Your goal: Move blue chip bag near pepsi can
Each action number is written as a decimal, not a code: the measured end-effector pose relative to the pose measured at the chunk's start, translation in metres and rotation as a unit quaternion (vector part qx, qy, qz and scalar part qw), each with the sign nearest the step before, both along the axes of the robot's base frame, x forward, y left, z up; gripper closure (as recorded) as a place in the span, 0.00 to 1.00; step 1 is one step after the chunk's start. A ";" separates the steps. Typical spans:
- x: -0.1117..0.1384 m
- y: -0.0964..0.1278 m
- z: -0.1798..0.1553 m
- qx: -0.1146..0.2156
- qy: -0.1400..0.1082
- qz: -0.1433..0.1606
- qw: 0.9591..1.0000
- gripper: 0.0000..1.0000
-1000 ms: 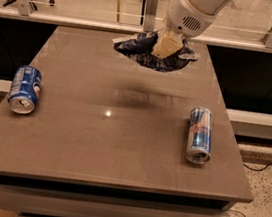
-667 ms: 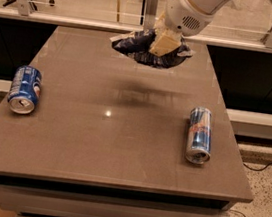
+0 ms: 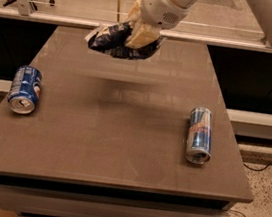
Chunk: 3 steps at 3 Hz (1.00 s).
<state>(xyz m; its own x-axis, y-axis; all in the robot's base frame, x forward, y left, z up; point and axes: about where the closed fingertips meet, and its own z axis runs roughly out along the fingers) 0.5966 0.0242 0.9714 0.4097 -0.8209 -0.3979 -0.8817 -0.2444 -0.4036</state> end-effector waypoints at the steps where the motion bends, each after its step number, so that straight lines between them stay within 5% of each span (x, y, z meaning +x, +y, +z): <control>1: -0.007 0.033 -0.004 0.003 -0.012 0.067 0.998 1.00; 3: -0.028 0.087 -0.025 -0.021 -0.030 0.141 0.989 1.00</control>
Offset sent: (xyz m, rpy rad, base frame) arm -0.0315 0.0944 -0.0231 -0.0440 -0.0779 0.3286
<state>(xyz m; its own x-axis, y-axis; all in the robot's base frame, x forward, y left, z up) 0.5688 0.1114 0.9466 0.6469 -0.6856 -0.3339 -0.7505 -0.4948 -0.4381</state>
